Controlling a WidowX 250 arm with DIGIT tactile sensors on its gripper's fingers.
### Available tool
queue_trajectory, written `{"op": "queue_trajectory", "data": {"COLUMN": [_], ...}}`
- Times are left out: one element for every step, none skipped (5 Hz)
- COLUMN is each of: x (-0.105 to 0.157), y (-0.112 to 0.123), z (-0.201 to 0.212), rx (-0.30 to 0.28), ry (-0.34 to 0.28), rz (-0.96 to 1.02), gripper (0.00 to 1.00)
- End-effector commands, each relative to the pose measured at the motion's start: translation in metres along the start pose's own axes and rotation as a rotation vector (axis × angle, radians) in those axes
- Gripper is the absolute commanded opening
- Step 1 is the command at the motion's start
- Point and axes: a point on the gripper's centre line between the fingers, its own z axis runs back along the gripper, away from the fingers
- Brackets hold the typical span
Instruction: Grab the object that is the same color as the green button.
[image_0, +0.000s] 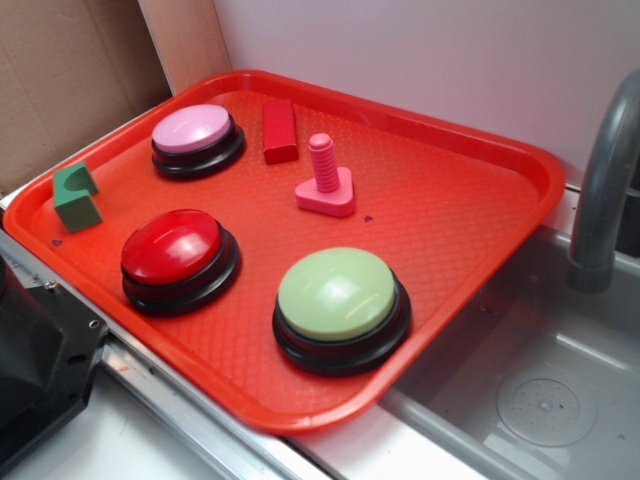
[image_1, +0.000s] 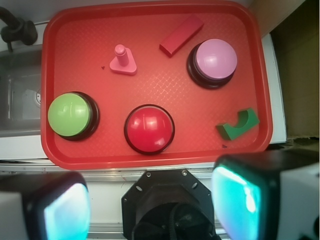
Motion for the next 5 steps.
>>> {"op": "queue_trajectory", "data": {"x": [0.0, 0.028, 0.048, 0.054, 0.034], "y": [0.0, 0.05, 0.085, 0.12, 0.155], "z": [0.0, -0.034, -0.049, -0.077, -0.101], "rx": [0.0, 0.001, 0.053, 0.113, 0.115], "ry": [0.0, 0.039, 0.065, 0.019, -0.066], "rz": [0.0, 0.183, 0.315, 0.496, 0.708], "gripper": [1.0, 1.0, 1.0, 1.0, 1.0]}}
